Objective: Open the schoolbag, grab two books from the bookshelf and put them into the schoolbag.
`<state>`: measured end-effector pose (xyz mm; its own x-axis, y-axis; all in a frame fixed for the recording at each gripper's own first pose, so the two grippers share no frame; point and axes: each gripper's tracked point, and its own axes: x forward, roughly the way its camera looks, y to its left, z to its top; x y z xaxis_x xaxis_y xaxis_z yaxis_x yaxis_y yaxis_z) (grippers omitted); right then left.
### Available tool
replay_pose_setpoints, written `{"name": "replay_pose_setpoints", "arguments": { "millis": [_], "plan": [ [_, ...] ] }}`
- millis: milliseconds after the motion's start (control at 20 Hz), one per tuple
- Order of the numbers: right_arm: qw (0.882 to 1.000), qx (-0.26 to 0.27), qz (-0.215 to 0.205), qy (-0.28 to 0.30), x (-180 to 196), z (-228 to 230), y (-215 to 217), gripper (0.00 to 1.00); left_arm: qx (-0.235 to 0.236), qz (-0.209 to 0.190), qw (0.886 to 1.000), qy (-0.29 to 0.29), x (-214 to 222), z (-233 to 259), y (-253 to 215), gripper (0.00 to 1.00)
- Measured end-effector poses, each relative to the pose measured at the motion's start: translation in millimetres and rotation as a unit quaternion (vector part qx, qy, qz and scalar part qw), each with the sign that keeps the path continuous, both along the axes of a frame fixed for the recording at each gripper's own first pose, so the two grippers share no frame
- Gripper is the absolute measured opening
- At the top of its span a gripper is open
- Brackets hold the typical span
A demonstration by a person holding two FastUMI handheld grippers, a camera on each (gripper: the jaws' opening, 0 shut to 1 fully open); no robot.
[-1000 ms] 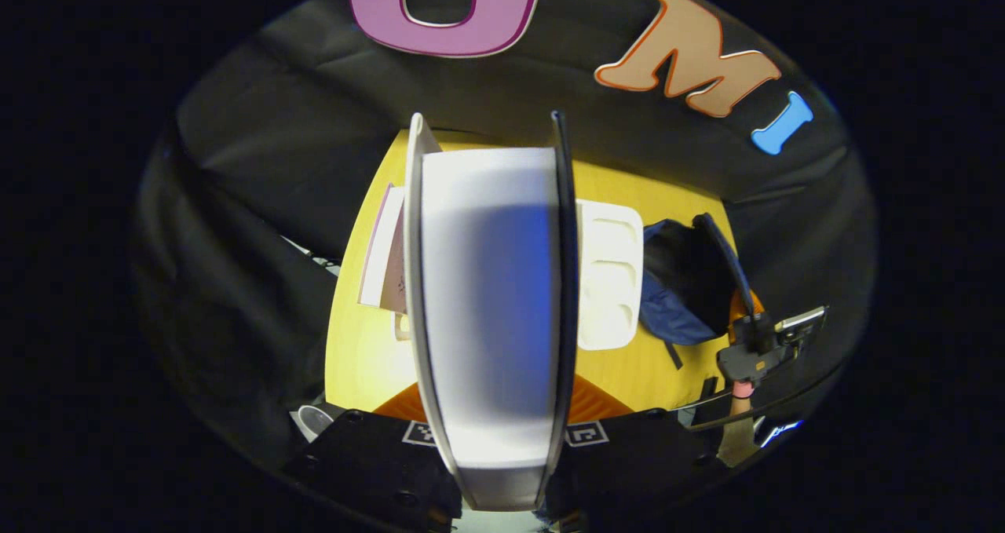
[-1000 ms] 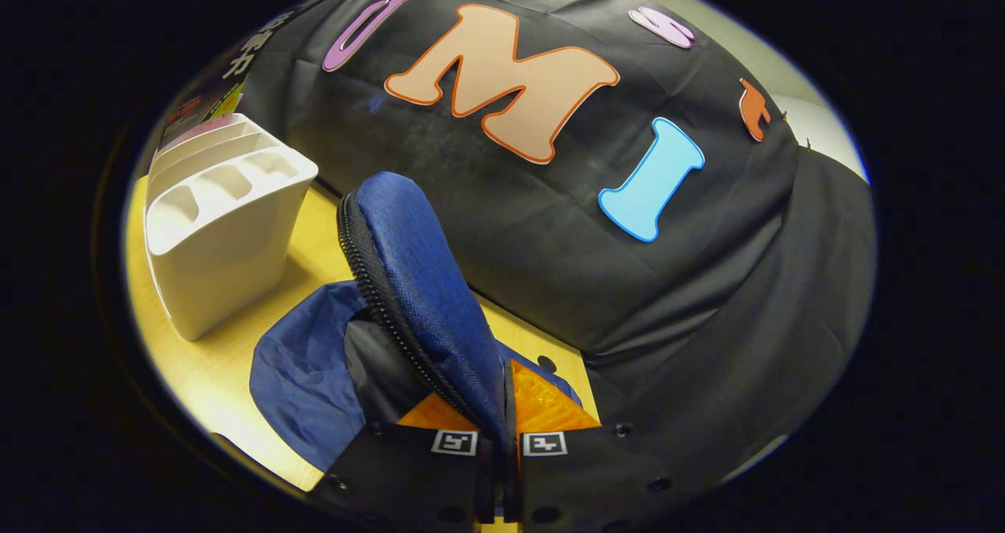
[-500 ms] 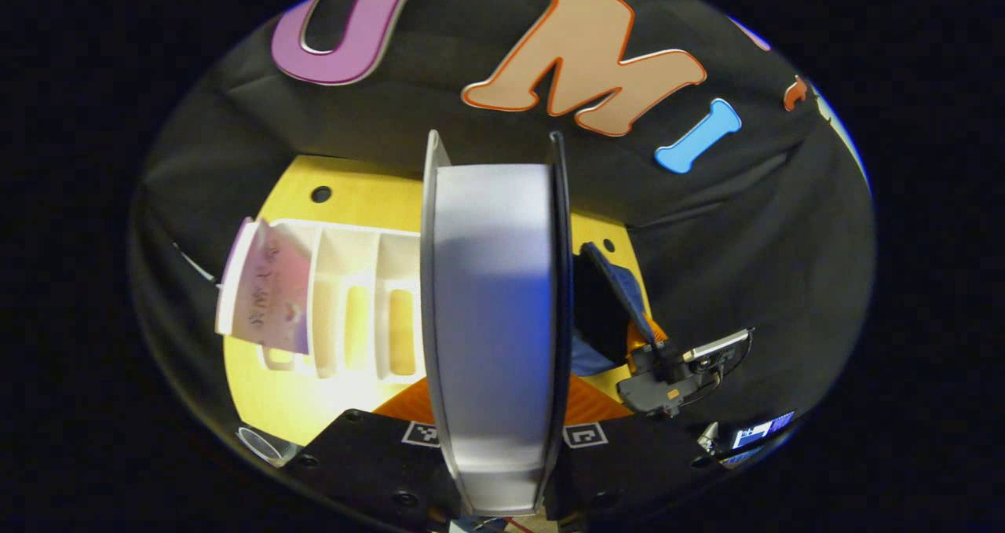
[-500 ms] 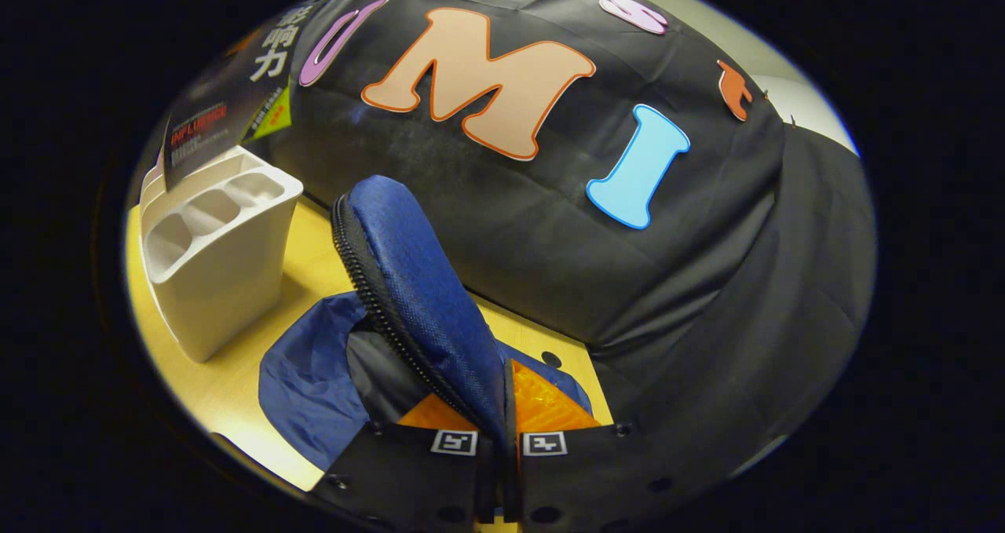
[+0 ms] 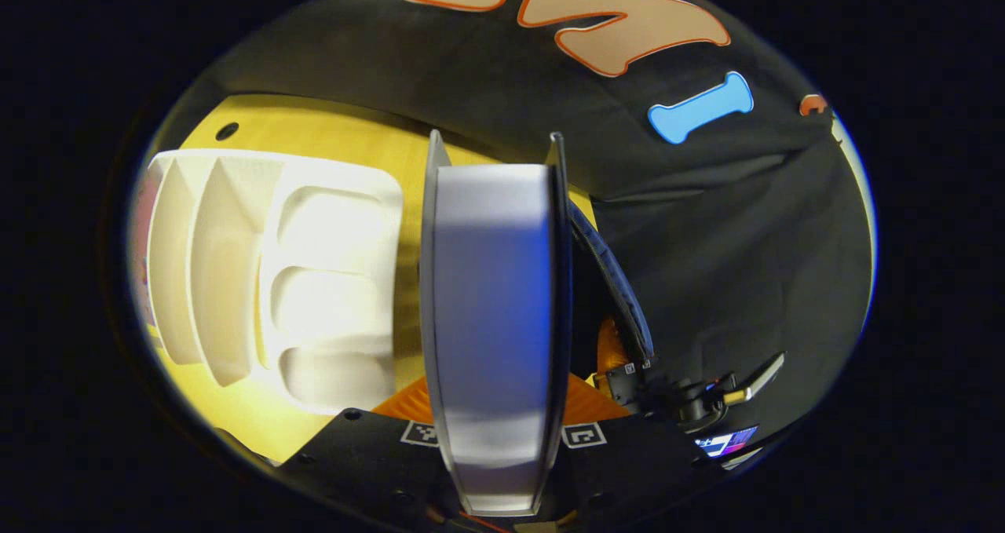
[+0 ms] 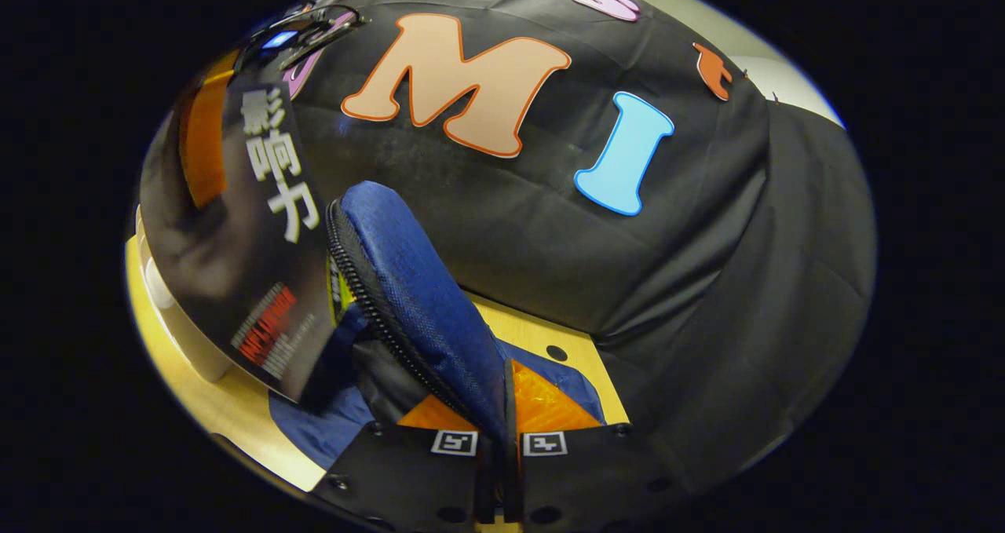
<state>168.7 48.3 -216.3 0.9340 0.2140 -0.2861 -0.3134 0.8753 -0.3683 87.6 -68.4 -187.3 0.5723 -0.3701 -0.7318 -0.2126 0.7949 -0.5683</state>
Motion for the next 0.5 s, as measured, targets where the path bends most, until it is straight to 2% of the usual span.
{"name": "replay_pose_setpoints", "arguments": {
  "millis": [150,200,450,500],
  "plan": [
    [1.000,0.011,-0.002,0.005,-0.7,-0.8,1.2,0.07,-0.050,-0.002,0.999,-0.012,25.1,-21.2,-34.7,0.39],
    [1.000,0.012,0.000,0.005,-1.2,-1.1,1.7,0.10,-0.061,-0.008,0.998,-0.017,30.7,-29.5,-47.3,0.39],
    [1.000,0.022,0.016,0.007,-1.8,-1.7,7.0,0.05,-0.114,-0.019,0.992,-0.053,61.1,-65.0,-93.2,0.38],
    [1.000,0.021,0.021,0.007,-2.0,-1.7,7.9,0.07,-0.117,-0.019,0.992,-0.054,66.3,-73.2,-100.1,0.38]
  ]
}}
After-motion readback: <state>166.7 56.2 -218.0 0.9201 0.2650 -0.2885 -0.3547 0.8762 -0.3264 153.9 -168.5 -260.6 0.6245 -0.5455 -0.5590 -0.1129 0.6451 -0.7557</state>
